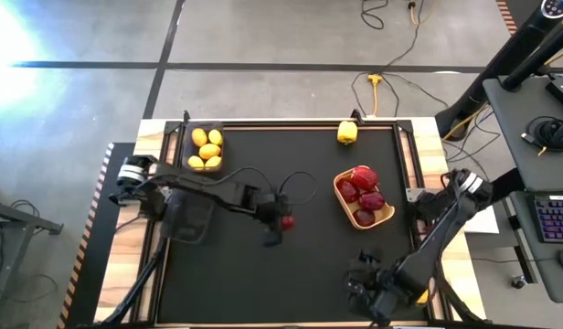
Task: Sort produce into baskets
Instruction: Put the red apple into the yellow bin
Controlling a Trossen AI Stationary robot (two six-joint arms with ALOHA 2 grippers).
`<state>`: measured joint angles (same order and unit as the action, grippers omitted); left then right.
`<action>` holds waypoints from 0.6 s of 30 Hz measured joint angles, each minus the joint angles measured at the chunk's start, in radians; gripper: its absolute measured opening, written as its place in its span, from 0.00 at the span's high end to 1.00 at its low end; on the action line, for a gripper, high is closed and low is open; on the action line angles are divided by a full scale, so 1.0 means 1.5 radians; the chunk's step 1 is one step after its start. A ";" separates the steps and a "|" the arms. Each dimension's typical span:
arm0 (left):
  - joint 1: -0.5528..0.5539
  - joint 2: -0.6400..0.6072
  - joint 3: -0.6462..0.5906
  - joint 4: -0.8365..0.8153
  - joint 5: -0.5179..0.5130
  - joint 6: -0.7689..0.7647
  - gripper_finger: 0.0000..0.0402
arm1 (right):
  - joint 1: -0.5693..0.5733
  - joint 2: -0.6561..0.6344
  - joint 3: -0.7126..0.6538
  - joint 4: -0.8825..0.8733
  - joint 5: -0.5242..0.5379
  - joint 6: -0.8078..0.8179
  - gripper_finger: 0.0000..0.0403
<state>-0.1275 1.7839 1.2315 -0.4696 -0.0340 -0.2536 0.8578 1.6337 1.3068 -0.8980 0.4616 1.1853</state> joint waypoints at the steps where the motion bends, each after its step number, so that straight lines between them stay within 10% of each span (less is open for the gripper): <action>1: 0.005 0.008 -0.001 0.012 0.009 -0.002 0.36 | 0.003 0.011 0.001 -0.001 -0.005 0.010 0.05; 18: -0.002 0.098 -0.002 0.074 0.034 -0.065 0.20 | -0.114 0.042 0.002 0.012 0.086 -0.163 0.05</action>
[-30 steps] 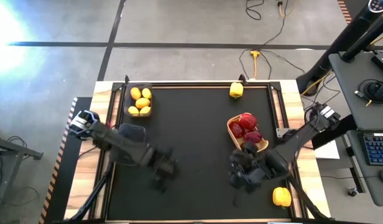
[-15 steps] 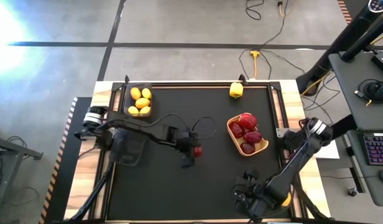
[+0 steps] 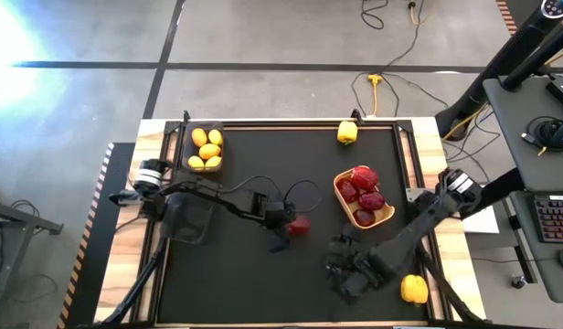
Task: Sort produce into baskets
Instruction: Put the red apple into the yellow bin
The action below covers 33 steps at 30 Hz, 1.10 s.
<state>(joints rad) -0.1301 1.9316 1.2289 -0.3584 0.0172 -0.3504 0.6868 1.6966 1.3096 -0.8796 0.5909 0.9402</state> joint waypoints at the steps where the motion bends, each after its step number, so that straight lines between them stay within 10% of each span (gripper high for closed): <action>1: -0.002 -0.008 0.000 -0.011 -0.001 0.000 0.20 | -0.016 0.000 0.000 0.008 -0.014 -0.019 0.05; 17: -0.066 -0.183 -0.096 -0.125 -0.094 -0.066 0.20 | -0.269 -0.008 -0.002 0.222 -0.200 -0.474 0.05; 33: -0.110 -0.334 -0.310 -0.017 -0.153 -0.287 0.20 | -0.384 0.062 -0.015 0.344 -0.358 -0.607 0.05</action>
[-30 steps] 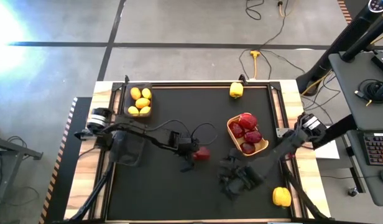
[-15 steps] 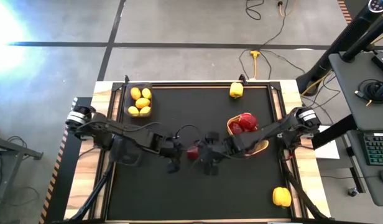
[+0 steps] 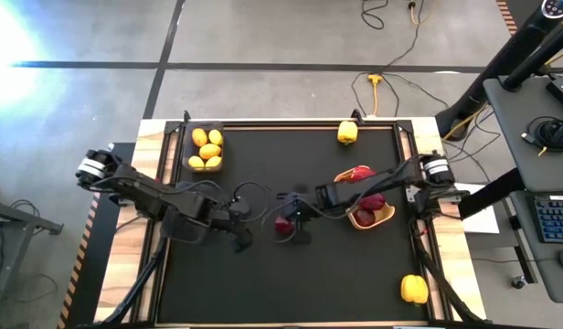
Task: Sort produce into baskets
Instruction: Put the red apple into the yellow bin
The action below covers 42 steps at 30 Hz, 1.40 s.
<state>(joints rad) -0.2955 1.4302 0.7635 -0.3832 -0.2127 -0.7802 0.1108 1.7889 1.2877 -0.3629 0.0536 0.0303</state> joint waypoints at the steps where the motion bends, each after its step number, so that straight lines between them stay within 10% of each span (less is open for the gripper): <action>1: 0.000 -0.004 -0.006 0.005 0.000 -0.006 0.20 | -0.001 0.010 0.000 -0.001 -0.001 0.003 0.05; 12: 0.000 -0.006 -0.014 0.018 -0.012 -0.001 0.20 | -0.005 0.071 0.000 0.008 -0.002 0.018 0.08; 22: 0.001 -0.006 -0.006 0.042 -0.030 0.026 0.20 | -0.005 0.070 0.017 -0.021 -0.003 0.055 0.34; 32: 0.002 -0.006 0.018 0.072 -0.094 0.080 0.20 | 0.020 -0.144 0.111 -0.421 0.094 0.197 0.34; 42: 0.004 -0.006 0.018 0.131 -0.123 0.123 0.20 | 0.075 -0.374 -0.098 -0.580 0.140 0.575 0.33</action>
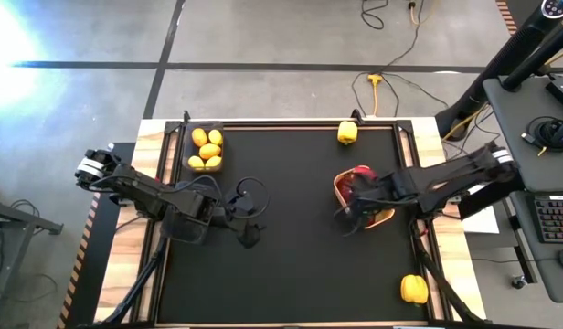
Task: Sort produce into baskets
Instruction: Put the red apple into the yellow bin, then put the yellow bell pepper into the bottom black bin
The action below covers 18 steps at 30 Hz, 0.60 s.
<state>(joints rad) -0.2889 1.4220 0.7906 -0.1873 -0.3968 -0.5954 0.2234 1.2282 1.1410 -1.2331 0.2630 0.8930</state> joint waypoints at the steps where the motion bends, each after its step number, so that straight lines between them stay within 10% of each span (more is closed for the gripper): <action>1: 0.001 0.000 0.000 0.003 -0.001 0.003 0.20 | 0.003 -0.008 -0.026 0.006 0.000 0.026 0.33; 10: 0.002 0.000 0.000 -0.001 -0.003 0.010 0.20 | 0.003 0.003 -0.128 0.072 -0.021 0.138 0.19; 18: 0.014 0.000 -0.001 -0.011 -0.003 0.041 0.20 | -0.046 0.004 0.018 0.025 -0.012 0.089 0.08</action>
<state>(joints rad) -0.2681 1.4220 0.7895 -0.2042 -0.4019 -0.5343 0.1550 1.2346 1.1674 -1.1957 0.2448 1.0272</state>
